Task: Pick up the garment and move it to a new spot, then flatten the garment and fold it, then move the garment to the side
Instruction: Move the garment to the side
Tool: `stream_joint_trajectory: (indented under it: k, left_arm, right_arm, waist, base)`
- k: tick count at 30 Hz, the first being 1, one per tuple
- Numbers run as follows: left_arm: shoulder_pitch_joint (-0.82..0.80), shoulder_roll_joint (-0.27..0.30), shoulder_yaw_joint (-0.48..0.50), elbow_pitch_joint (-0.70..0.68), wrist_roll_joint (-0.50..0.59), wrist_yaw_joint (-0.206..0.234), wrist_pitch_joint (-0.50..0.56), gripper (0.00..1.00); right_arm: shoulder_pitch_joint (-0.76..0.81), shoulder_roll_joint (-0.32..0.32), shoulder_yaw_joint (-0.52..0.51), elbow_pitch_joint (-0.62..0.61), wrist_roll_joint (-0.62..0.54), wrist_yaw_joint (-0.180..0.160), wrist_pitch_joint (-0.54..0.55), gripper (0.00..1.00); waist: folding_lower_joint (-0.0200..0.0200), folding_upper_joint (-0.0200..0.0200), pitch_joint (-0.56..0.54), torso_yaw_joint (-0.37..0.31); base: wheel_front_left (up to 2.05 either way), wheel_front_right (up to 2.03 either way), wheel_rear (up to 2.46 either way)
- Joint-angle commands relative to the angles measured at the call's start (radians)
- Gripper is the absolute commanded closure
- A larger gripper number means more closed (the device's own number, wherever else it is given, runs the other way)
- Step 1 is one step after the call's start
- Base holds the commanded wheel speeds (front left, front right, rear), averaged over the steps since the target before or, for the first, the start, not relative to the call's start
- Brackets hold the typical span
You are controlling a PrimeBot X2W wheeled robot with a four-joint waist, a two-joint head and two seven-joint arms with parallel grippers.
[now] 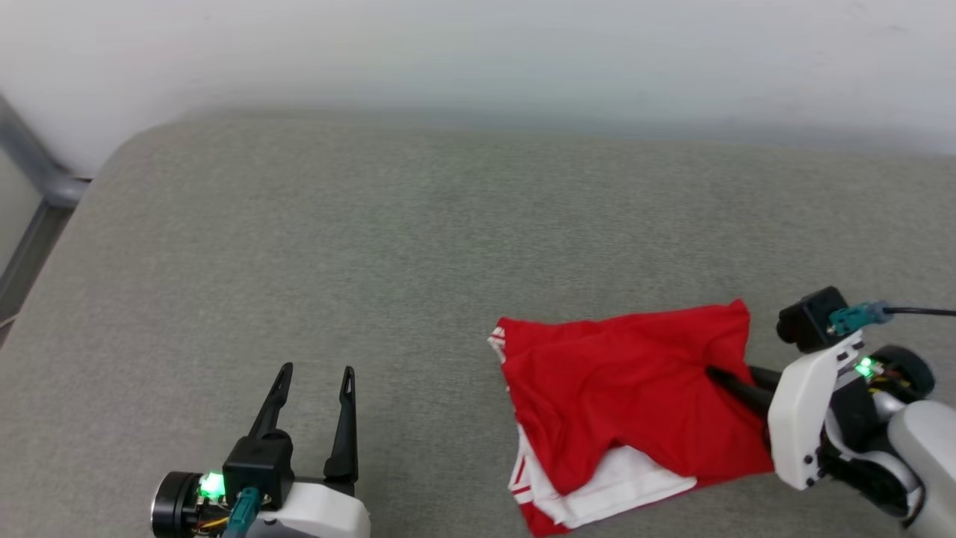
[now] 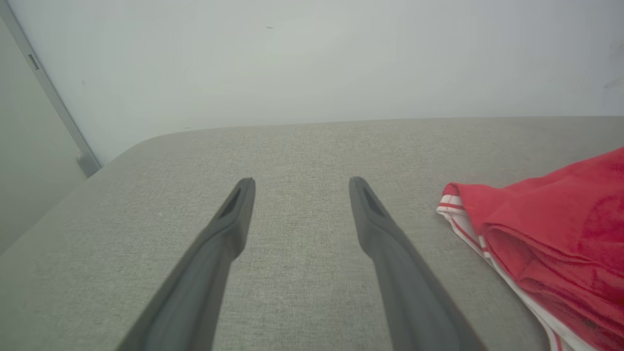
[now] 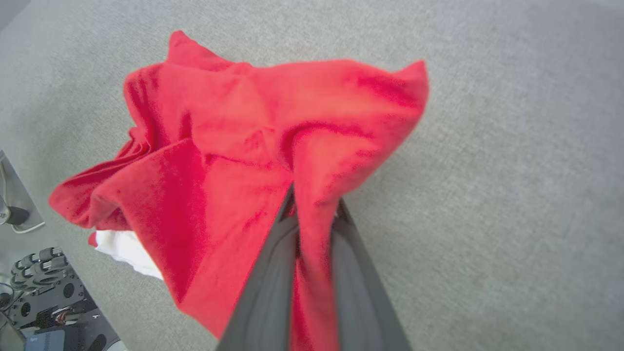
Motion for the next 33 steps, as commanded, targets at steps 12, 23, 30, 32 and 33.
stream_joint_trajectory:
  k: [12,23,30,32,33]
  left_arm:
    - [0.002,-0.008,0.015,-0.045,0.013,0.022,-0.002,0.00]
    - [-0.079,0.008,0.008,-0.096,0.040,0.017,-0.002,0.00]
    - [-0.139,0.015,-0.009,-0.129,0.052,0.011,-0.002,0.00]
    - [-0.154,0.014,-0.016,-0.136,0.053,0.010,-0.002,0.00]
    - [-0.162,0.013,-0.019,-0.138,0.053,0.010,-0.002,0.00]
  right_arm:
    - [-0.099,-0.133,-0.022,-0.088,-0.080,-0.001,0.007,1.00]
    - [-0.151,-0.263,-0.146,-0.017,-0.099,-0.001,0.036,1.00]
    - [-0.196,-0.323,-0.239,0.122,-0.152,-0.001,0.049,1.00]
    - [-0.209,-0.332,-0.266,0.167,-0.175,-0.001,0.053,1.00]
    - [-0.217,-0.335,-0.284,0.191,-0.186,-0.001,0.053,1.00]
  waist:
    - [0.0000,-0.0001,0.042,-0.206]
    - [0.0000,-0.0001,0.183,-0.252]
    - [0.0000,-0.0001,0.287,-0.219]
    - [0.0000,-0.0001,0.315,-0.208]
    - [0.0000,-0.0001,0.327,-0.203]
  base:
    - [0.00,0.00,0.00]
    - [0.00,0.00,0.00]
    - [0.00,0.00,0.00]
    - [0.00,0.00,0.00]
    - [0.00,0.00,0.00]
